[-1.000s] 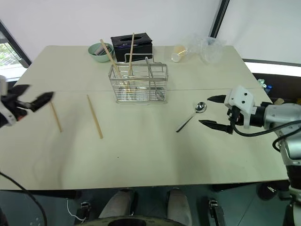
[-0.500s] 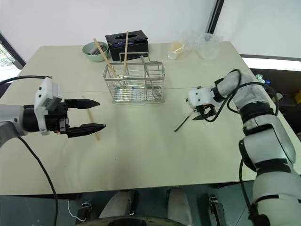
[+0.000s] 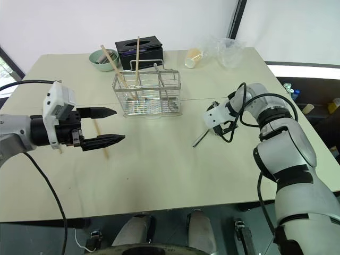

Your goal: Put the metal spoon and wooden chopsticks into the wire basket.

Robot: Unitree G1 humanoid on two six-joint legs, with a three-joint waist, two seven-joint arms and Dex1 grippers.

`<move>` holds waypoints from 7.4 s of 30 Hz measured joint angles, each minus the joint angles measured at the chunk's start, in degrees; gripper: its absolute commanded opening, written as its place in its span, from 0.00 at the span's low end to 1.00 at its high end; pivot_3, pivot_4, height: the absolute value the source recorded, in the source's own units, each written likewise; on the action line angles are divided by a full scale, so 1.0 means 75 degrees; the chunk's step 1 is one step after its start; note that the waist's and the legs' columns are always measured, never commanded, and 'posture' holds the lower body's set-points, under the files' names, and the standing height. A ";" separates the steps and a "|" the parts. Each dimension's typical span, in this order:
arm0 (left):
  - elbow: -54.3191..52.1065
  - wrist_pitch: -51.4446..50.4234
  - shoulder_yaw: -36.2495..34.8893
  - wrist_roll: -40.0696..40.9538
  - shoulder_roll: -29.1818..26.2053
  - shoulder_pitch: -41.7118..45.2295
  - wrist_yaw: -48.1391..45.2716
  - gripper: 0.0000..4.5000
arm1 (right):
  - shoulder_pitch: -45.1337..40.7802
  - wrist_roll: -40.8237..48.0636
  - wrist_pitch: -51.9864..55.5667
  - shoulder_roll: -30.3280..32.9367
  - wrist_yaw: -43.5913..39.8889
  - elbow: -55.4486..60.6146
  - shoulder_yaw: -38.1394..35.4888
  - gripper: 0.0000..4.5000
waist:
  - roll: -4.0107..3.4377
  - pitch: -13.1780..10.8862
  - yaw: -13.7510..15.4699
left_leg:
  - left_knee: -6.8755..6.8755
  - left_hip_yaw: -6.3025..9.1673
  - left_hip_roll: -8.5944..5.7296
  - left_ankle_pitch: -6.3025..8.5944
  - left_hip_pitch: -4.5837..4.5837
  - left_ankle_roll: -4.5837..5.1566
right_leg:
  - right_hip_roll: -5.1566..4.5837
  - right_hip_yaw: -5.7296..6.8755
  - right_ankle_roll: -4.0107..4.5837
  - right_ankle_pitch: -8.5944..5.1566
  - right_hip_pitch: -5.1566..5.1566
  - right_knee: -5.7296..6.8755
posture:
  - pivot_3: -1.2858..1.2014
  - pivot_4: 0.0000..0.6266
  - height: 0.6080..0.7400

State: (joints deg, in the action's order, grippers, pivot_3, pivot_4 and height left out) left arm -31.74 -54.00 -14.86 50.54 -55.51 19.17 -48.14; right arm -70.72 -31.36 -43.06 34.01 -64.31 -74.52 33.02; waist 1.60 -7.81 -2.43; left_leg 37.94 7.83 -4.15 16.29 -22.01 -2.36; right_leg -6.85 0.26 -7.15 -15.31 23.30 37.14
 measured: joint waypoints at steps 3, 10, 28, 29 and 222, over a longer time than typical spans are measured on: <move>0.0003 -0.0076 0.0000 0.0054 -0.0006 0.0006 0.0118 1.00 | 0.0001 0.0024 -0.0057 -0.0086 -0.0102 0.0000 -0.0055 0.87 | 0.0003 0.0002 -0.0025 | 0.0000 0.0000 0.0000 0.0000 0.0005 0.0000 | 0.0002 0.0000 -0.0003 0.0002 -0.0002 0.0001 | 0.52 0.24 0.31; 0.0113 -0.0070 0.0001 0.0108 -0.0006 0.0249 0.0310 1.00 | 0.0177 0.0241 -0.0141 -0.0337 -0.0612 -0.0008 -0.0327 0.11 | 0.0001 0.0001 -0.0029 | 0.0000 -0.0003 -0.0001 0.0000 0.0004 0.0000 | 0.0002 -0.0005 -0.0010 0.0006 0.0001 0.0000 | 0.52 0.24 0.31; 0.0802 0.0144 0.0236 -0.0179 0.0149 0.0996 0.0439 1.00 | 0.0490 0.1234 0.0094 -0.0312 -0.1485 0.0188 -0.1272 0.01 | 0.0007 0.0002 -0.0017 | 0.0005 0.0001 -0.0003 0.0000 -0.0003 -0.0001 | 0.0002 -0.0009 -0.0012 0.0007 -0.0003 0.0000 | 0.52 0.24 0.31; 0.0856 0.0155 0.0234 -0.0177 0.0163 0.1052 0.0444 1.00 | 0.0642 0.1732 0.0329 -0.0293 -0.1999 0.0514 -0.1597 0.01 | 0.0008 0.0002 -0.0017 | 0.0005 0.0002 -0.0001 0.0000 -0.0005 -0.0001 | 0.0003 -0.0009 -0.0013 0.0008 -0.0003 -0.0002 | 0.52 0.24 0.31; 0.5459 -0.2240 -0.1492 -0.4711 0.5669 0.4327 0.8139 0.99 | 0.7162 1.1010 1.1465 0.1305 0.3850 1.4417 -0.5661 1.00 | 0.0090 0.0052 0.0441 | 0.0018 0.0029 -0.0011 0.0007 -0.0045 0.0014 | -0.0032 0.0036 -0.0038 0.0027 0.0016 -0.0034 | 0.52 0.24 0.31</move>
State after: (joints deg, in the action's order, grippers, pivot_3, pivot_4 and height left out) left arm 9.20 -70.80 -26.05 15.20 -13.00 51.62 12.90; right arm -17.00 51.22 42.93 43.80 -35.44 33.61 -9.44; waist 2.27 -7.42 0.88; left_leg 38.08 8.05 -4.24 16.35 -22.35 -2.25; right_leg -7.09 0.53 -7.43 -15.11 23.42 36.88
